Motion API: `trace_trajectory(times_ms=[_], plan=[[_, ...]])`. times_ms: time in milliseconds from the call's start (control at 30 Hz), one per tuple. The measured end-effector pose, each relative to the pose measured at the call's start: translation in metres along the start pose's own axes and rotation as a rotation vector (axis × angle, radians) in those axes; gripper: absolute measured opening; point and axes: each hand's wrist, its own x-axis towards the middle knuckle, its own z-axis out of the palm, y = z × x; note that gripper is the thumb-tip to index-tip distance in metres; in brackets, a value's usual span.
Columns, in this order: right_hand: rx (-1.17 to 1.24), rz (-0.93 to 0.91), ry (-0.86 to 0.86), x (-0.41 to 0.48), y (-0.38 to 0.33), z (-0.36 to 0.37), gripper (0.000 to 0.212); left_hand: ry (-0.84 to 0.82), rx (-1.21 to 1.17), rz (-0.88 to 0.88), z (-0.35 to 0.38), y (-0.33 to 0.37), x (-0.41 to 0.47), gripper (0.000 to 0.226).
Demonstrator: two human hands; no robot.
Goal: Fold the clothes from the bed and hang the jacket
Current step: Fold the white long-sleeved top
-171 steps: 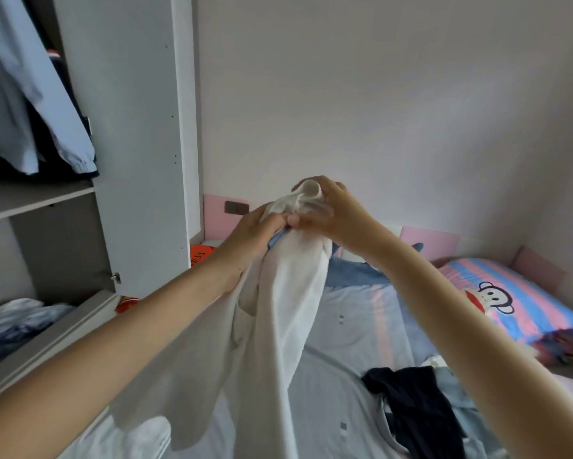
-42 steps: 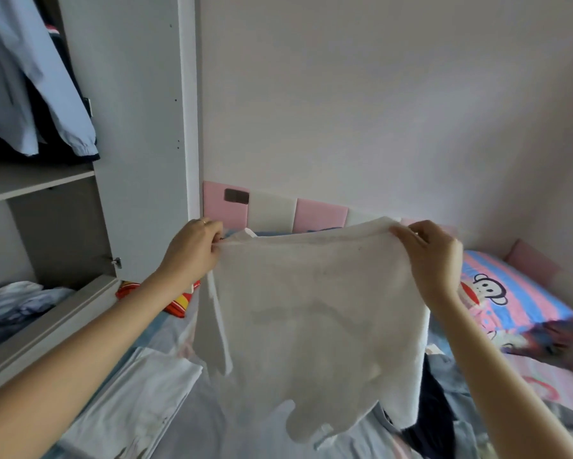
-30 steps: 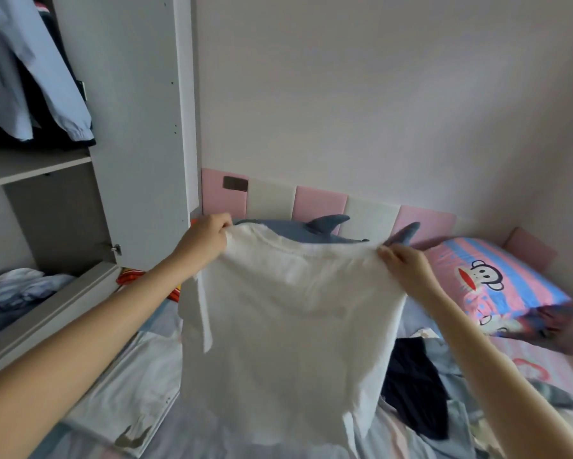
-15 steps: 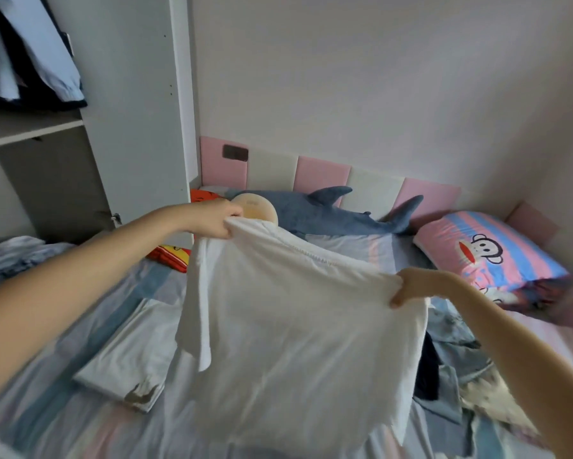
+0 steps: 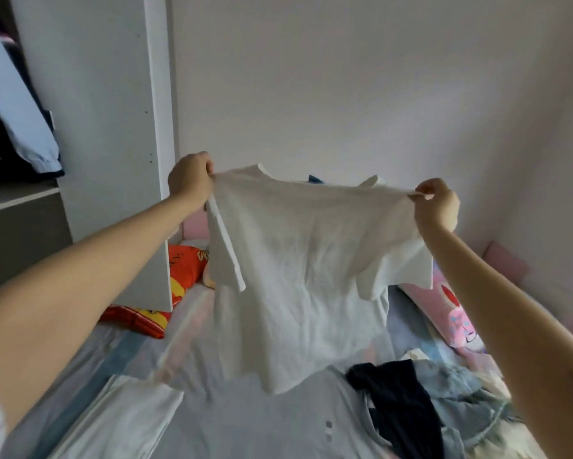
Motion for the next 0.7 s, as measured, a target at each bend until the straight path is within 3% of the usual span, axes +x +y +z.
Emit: trace_trajectory(times_ms=[133, 200, 333, 467, 600, 700], plan=[[0.112, 0.028, 0.173, -0.005, 0.012, -0.010, 0.019, 0.085, -0.228, -0.016, 0.005, -0.006, -0.004, 0.009], [0.133, -0.001, 0.118, -0.012, 0.031, -0.007, 0.019, 0.008, -0.254, 0.046, 0.018, -0.006, -0.024, 0.014], [0.035, 0.103, -0.318, -0.051, 0.093, 0.009, 0.013, -0.326, -0.210, -0.049, 0.061, -0.025, -0.081, 0.028], [-0.237, 0.230, -0.809, -0.125, 0.164, 0.021, 0.014, -0.793, -0.076, -0.161, 0.099, -0.062, -0.168, 0.026], [-0.360, 0.273, -1.053, -0.214, 0.234, 0.019, 0.026, -1.105, 0.083, -0.066, 0.114, -0.089, -0.269, 0.024], [-0.428, 0.416, -1.249, -0.284, 0.279, 0.005, 0.026, -1.322, 0.268, 0.002, 0.114, -0.121, -0.344, 0.026]])
